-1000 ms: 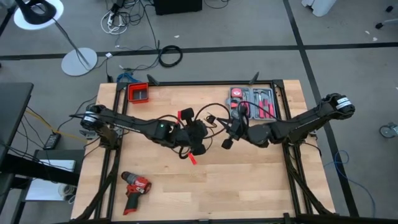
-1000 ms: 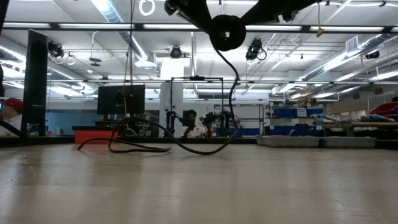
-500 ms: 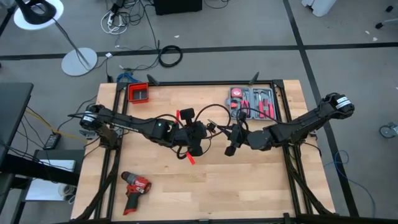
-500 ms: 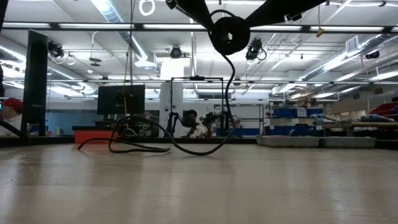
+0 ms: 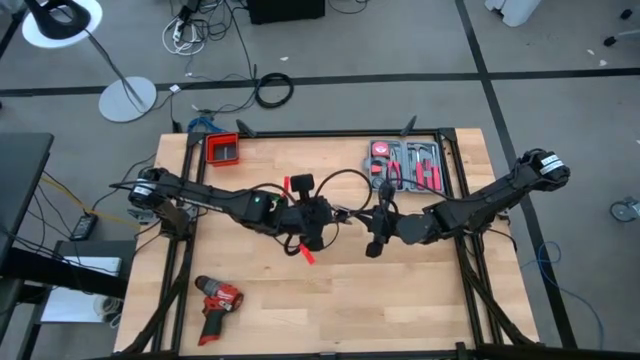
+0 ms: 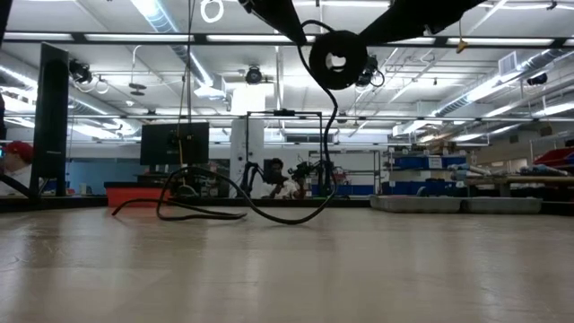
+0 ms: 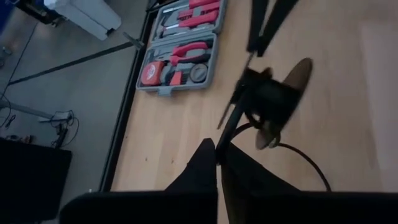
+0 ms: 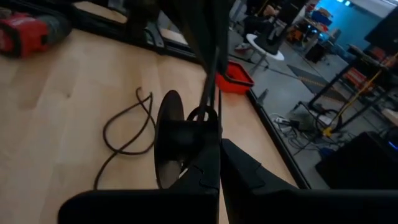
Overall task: Coil cords
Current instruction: Coil the black wire onto the black spool
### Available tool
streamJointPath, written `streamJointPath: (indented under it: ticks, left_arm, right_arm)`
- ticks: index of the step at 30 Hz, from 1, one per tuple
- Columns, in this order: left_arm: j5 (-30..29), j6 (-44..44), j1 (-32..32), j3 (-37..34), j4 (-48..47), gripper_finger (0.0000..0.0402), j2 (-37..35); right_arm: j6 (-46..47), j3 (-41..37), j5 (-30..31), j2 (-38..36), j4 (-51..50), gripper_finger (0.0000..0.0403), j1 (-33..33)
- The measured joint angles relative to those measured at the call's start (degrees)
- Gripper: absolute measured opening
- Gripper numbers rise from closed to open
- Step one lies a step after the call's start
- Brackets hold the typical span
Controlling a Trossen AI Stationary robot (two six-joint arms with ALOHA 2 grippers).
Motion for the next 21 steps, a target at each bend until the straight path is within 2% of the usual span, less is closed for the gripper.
streamJointPath:
  ticks: [4,13,21]
  left_arm:
    - [0.0,-0.1,0.0,0.0,-0.1,0.0029,0.0]
    - [1.3,-2.2,0.0,-1.2,-2.0,0.0113,-0.1]
    - [4.4,-5.3,-0.3,-3.2,-1.0,0.0121,-0.1]
  right_arm:
    - [-0.3,0.0,0.0,-0.4,0.5,0.0000,0.2]
    - [-0.3,0.0,1.7,-5.4,0.1,0.0000,2.5]
    - [-0.2,0.0,5.7,-10.1,-0.6,0.0000,5.6]
